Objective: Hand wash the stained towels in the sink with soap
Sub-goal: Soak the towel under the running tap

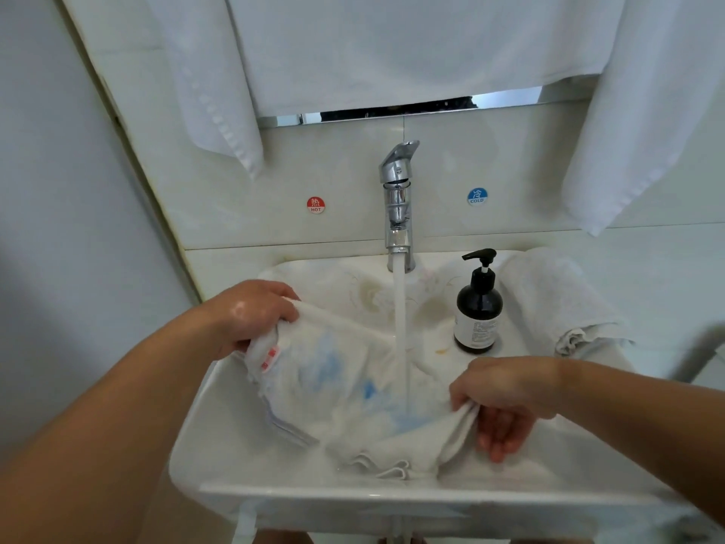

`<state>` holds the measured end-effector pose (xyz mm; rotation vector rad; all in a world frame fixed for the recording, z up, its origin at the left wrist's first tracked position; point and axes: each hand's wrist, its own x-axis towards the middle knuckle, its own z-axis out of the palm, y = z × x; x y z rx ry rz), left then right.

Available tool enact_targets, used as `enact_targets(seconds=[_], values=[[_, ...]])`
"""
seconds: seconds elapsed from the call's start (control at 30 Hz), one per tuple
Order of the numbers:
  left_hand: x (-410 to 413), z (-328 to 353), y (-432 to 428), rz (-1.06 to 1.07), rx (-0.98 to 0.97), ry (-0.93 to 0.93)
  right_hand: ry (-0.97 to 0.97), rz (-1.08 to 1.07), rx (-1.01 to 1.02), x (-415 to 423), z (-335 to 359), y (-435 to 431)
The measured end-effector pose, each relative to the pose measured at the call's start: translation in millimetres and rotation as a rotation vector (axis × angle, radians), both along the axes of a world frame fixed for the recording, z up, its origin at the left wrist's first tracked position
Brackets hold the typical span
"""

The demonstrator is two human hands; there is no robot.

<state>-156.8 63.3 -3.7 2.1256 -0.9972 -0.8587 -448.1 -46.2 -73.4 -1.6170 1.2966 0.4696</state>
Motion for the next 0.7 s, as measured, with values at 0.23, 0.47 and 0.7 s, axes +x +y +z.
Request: enact_targets(seconds=[0.23,0.47,0.7], values=[[-19.7,-48.1,-13.6,-0.555,0.493,-0.626,-0.181,-0.229,-0.207,-46.5,27.2,-17.3],[-36.6,-73.2,-19.2,-0.550,0.580,-0.482,-0.504,-0.497,-0.241,-45.4,-2.5,-2.3],[-37.9,-82.8,-11.2,-0.431,0.413,-0.201,-0.175,-0.278,-0.693,-51.5,28.0,-21.1]])
